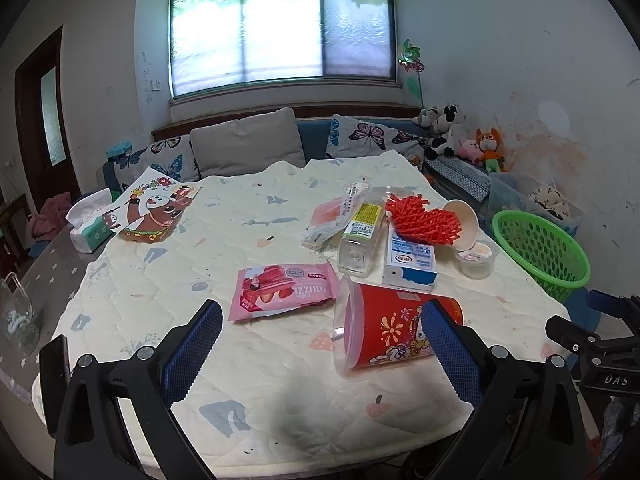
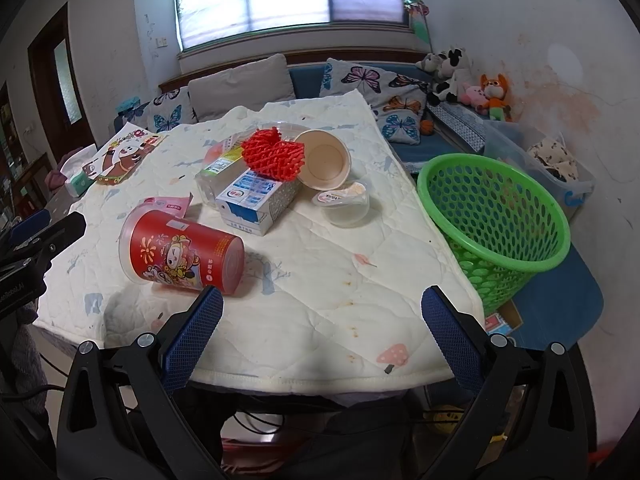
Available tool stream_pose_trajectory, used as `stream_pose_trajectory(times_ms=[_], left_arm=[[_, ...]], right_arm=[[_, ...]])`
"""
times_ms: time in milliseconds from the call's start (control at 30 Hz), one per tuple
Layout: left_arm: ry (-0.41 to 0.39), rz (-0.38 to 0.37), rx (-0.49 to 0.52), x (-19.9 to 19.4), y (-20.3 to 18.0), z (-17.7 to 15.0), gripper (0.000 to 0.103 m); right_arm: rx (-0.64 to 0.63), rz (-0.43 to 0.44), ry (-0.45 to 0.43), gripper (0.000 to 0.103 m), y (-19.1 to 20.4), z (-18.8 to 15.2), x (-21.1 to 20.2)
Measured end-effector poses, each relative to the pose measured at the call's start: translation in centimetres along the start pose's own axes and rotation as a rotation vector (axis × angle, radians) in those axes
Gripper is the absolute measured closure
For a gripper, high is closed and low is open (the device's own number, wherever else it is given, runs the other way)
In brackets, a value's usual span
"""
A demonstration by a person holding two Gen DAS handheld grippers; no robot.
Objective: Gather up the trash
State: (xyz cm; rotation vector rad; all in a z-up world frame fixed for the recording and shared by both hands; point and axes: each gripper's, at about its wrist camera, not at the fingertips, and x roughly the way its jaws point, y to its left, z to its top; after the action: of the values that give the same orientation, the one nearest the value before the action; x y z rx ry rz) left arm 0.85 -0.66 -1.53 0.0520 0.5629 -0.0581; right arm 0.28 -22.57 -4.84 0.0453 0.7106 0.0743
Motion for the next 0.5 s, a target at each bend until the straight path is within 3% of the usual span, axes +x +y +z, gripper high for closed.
stream_pose_trajectory(times_ms=[500], left_arm=[[0.02, -0.084, 0.03, 0.81, -0.42, 0.16, 0.008]], right_arm=[[0.002, -0.001, 0.007, 0.004, -0.39, -0.21, 0.56]])
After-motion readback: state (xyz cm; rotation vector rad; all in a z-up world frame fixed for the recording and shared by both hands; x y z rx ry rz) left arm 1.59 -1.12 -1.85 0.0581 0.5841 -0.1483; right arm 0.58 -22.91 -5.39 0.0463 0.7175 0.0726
